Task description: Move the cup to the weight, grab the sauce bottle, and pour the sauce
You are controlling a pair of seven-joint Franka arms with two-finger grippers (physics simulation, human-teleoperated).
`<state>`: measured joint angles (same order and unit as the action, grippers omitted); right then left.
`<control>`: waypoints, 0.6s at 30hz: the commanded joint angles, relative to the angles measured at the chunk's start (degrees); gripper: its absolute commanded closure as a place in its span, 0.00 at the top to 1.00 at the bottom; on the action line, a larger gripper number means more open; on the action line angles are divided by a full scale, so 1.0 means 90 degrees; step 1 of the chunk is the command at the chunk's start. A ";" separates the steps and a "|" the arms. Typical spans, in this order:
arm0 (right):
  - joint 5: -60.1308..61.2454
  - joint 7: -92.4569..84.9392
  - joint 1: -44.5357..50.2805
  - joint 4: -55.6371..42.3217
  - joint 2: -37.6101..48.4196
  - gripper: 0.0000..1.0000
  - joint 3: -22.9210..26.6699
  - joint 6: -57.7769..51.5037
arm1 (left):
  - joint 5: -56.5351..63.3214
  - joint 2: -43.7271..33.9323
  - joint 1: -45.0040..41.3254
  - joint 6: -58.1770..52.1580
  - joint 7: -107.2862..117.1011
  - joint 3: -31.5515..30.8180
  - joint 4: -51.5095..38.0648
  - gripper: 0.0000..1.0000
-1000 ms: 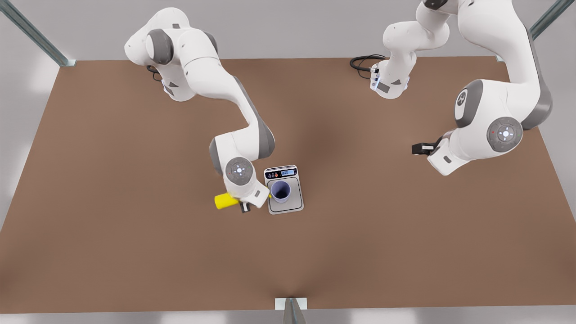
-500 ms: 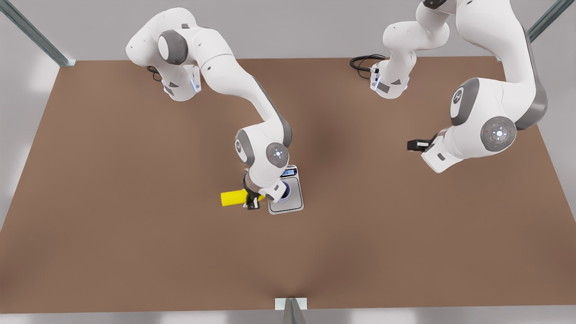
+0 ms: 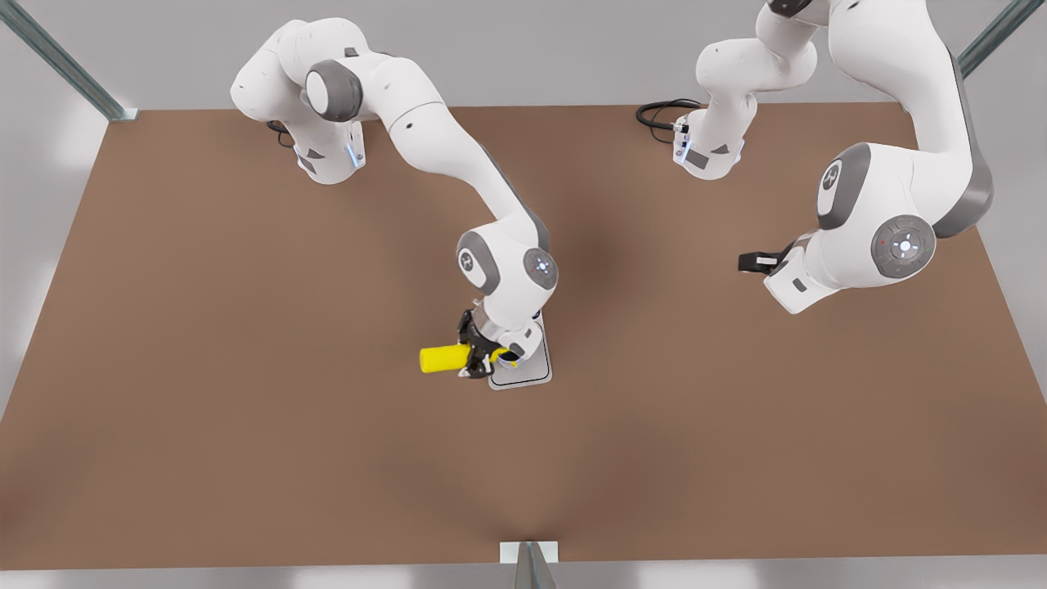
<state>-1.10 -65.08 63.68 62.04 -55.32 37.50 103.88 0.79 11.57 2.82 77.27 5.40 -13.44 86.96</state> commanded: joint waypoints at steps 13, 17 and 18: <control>-0.0396 0.0503 0.0034 0.0001 -0.0074 0.59 0.0003 0.0187 | 0.0010 -0.0016 -0.0010 -0.0021 -0.0023 -0.0010 -0.0004 1.00; -0.0396 0.0503 0.0034 0.0001 -0.0074 0.59 0.0003 0.0187 | 0.0010 -0.0006 -0.0010 -0.0001 -0.0023 -0.0010 -0.0004 1.00; -0.0396 0.0503 0.0034 0.0011 -0.0074 0.59 0.0003 0.0187 | 0.0010 -0.0006 -0.0010 -0.0001 -0.0023 -0.0010 -0.0004 1.00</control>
<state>-4.60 -62.26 63.98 62.11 -56.09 37.48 105.42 0.84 11.56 2.72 77.20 5.27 -13.50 86.95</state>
